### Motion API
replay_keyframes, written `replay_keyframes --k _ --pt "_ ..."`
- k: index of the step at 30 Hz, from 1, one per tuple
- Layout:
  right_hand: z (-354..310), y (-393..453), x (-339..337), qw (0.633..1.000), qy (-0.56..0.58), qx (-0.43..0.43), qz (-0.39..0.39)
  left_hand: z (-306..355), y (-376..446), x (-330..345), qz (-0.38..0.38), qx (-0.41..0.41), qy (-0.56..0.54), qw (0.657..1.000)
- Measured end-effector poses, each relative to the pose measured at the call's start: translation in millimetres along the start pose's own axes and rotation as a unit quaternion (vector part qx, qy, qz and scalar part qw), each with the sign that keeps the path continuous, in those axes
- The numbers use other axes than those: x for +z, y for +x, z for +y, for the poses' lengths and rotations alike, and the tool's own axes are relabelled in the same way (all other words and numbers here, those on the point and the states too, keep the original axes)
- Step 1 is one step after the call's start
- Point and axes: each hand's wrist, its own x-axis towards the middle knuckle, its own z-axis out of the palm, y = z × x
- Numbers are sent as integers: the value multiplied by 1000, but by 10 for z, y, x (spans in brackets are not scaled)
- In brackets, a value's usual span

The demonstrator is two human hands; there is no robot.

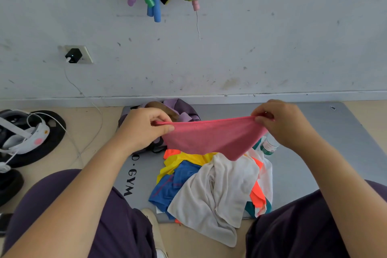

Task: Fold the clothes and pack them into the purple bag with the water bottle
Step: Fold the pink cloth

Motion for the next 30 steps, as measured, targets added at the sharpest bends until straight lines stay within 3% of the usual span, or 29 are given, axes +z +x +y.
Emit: replay_keyframes --k 10,14,19,22,27,30 --pt "-55 -25 60 996 -32 -37 80 -1 26 36 39 -10 49 998" --pt "-22 -35 19 998 41 27 47 -23 42 30 62 -26 47 997" --pt "-23 -29 4 985 149 74 39 30 39 41 144 -81 -138 976" --pt "-33 -49 -28 954 280 104 18 51 26 -4 192 -80 -188 960" --pt "-44 -68 -38 949 292 114 42 -7 26 -39 240 -82 -137 958" --pt "-90 -71 14 956 268 116 18 -16 40 30 221 -95 -108 965"
